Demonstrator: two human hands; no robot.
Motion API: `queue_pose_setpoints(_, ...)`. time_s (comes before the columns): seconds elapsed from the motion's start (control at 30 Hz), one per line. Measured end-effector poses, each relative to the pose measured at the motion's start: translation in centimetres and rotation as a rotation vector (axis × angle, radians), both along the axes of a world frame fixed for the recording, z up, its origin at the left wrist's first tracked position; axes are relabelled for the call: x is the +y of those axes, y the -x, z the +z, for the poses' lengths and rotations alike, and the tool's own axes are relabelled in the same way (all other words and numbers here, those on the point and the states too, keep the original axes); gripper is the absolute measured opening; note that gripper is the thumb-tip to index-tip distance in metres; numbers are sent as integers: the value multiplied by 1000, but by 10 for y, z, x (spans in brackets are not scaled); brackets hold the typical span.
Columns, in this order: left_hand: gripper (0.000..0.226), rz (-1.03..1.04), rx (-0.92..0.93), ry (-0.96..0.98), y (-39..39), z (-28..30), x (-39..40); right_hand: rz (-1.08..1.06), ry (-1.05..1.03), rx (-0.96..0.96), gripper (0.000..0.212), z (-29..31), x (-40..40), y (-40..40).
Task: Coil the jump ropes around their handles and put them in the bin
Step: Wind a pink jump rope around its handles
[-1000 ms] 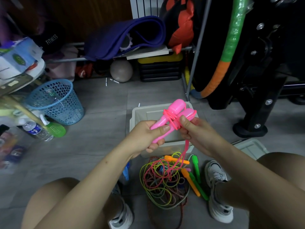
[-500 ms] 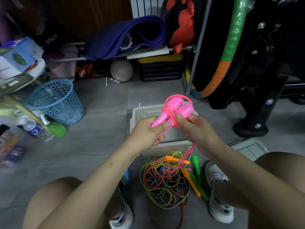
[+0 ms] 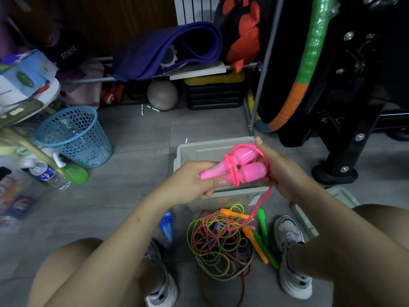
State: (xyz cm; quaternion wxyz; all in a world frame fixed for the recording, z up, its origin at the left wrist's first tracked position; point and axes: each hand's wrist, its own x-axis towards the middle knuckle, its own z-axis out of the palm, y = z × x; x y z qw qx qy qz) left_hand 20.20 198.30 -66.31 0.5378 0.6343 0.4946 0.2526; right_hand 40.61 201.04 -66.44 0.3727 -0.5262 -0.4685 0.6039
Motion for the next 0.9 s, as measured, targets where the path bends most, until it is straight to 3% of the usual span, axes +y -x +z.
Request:
queue_pose_setpoints(0.13,10,-12,32,-1,5,3,1,78,-141,-17,53,1,-8,1)
queue_pose_setpoints(0.2,5,-39,76,-33,7,4,2,113,-248,-42,36,-3,-11,3)
queue_pose_setpoints(0.3,16,-46,89,-89,9,3,3,36,-291,-54,20,-7,-11,4)
queue_pose_setpoints(0.43,9,-52,108,-142,8,-1,2,-108,-79,17,24,-6,-5,6)
queue_pose_setpoints(0.57,16,-48,92,-139,8,-4,0,18,105,168,25,-12,2,3)
queue_pose_setpoints(0.7,13,-40,16,-134,6,-3,0,64,101,335,31,-12,3,2)
queue_pose_setpoints(0.9,43,30,-151,14,-1,2,2,-5,90,588,34,-13,-3,6)
